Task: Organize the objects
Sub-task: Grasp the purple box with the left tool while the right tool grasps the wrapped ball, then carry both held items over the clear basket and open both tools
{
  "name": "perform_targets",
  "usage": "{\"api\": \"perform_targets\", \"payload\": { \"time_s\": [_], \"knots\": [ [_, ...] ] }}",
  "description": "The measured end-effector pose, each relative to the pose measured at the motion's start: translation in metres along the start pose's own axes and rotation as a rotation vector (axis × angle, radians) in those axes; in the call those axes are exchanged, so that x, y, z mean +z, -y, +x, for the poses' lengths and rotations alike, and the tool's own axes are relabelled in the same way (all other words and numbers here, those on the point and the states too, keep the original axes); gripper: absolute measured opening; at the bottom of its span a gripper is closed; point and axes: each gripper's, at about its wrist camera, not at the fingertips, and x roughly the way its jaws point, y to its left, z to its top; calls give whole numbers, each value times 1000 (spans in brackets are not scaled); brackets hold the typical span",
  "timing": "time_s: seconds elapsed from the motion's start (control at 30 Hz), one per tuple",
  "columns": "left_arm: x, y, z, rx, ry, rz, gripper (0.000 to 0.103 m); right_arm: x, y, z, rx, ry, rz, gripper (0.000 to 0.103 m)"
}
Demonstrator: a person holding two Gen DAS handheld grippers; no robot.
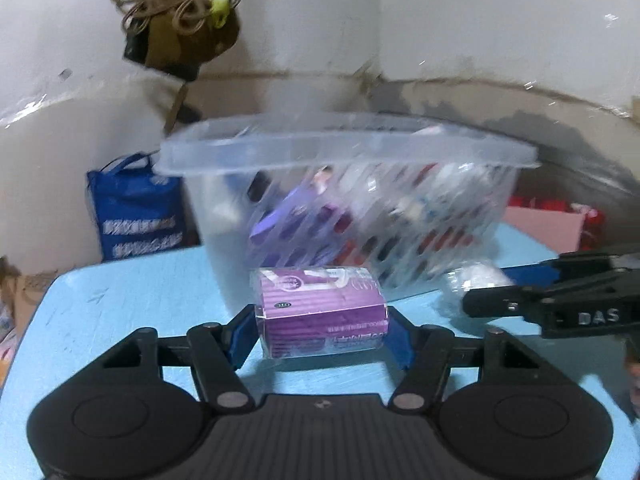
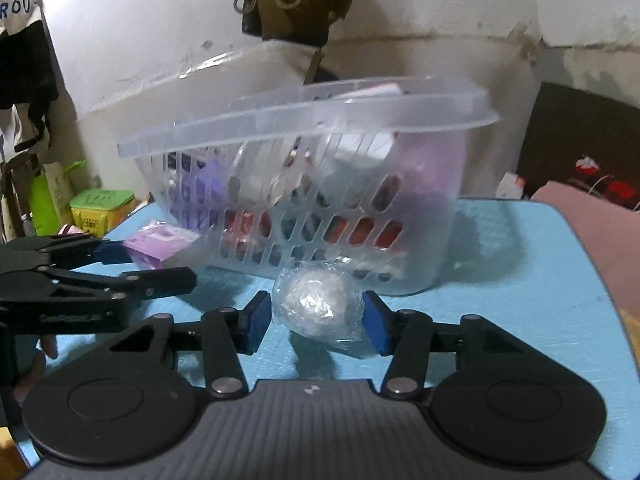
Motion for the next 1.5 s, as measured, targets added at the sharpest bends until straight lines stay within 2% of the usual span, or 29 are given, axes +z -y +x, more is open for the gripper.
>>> {"api": "perform_targets", "payload": {
  "time_s": [0.1,0.2,0.3,0.93,1.23,1.33,1.43,1.5],
  "knots": [
    [-1,2,-3,-37,33,13,69,-1,0,-6,-2,40,-10,53],
    [-2,7,-12,-26,85,32,69,-1,-3,-11,-9,89,-19,53],
    [-1,10,-12,-27,90,31,69,0,-4,-13,-12,111,-17,53],
    [-3,-1,-17,-22,92,-14,69,-1,-4,-15,13,136,-24,53],
    [-3,-2,-23,-8,120,-19,69,-2,-6,-15,31,133,-35,53],
    [-2,-2,-36,5,179,-16,69,-1,0,-22,121,153,-17,53],
    [8,-7,-63,-30,240,-64,69,7,7,-45,211,199,43,53],
    [28,-12,-77,-44,267,-94,69,21,1,-68,213,257,18,53]
  ]
}}
